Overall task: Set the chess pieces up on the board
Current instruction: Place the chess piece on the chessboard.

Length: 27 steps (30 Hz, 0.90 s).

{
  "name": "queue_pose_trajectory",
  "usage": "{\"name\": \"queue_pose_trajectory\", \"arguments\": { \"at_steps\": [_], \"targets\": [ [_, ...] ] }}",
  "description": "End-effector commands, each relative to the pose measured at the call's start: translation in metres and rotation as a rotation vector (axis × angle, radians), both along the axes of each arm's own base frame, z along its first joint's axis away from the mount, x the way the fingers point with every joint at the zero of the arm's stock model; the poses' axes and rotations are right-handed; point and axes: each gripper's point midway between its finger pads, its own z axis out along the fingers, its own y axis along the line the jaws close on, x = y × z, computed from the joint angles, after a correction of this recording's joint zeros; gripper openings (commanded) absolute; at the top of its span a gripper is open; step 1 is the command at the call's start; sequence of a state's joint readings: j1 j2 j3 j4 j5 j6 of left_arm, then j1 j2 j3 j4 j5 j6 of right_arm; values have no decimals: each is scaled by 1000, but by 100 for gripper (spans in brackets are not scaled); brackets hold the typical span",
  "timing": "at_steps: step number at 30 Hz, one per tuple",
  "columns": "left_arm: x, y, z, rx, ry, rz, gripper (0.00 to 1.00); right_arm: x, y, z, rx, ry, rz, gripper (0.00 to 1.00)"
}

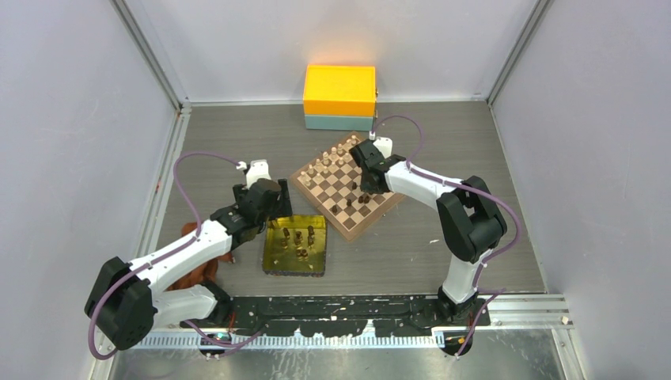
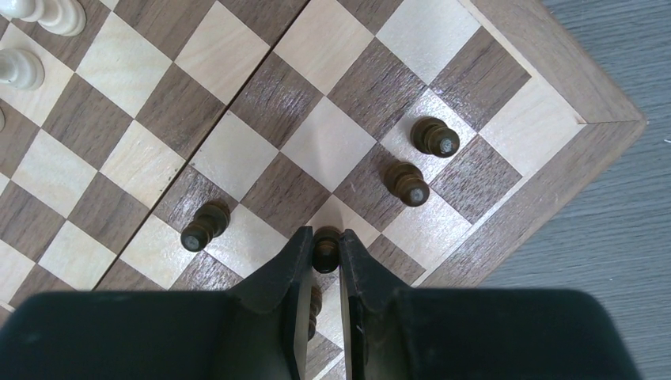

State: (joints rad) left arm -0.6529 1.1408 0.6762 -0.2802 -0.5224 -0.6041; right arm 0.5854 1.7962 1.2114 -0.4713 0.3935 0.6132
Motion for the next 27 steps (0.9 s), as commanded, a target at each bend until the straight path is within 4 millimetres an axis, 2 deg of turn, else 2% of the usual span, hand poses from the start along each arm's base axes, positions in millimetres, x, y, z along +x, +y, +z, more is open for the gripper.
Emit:
{"name": "queue_pose_trajectory", "arguments": {
  "at_steps": [1, 3, 5, 11, 16, 20, 27],
  "targets": [
    [8, -5, 9, -38, -44, 15, 92, 7, 8, 3, 32, -27, -3, 27],
    [8, -5, 9, -37, -43, 15, 92, 8, 9, 5, 30, -29, 0, 37],
    [8, -6, 8, -35, -40, 14, 92, 8, 8, 6, 25, -31, -1, 44],
    [7, -6, 7, -40, -36, 15, 92, 6, 7, 9, 26, -35, 0, 49],
    [7, -6, 9, -44, -40, 14, 93, 8, 7, 21, 37, -58, 2, 49],
    [7, -7, 8, -47, -37, 14, 92, 8, 5, 29, 34, -70, 0, 43],
    [6, -6, 7, -50, -37, 16, 92, 5, 5, 18, 25, -47, 0, 35]
  ]
}}
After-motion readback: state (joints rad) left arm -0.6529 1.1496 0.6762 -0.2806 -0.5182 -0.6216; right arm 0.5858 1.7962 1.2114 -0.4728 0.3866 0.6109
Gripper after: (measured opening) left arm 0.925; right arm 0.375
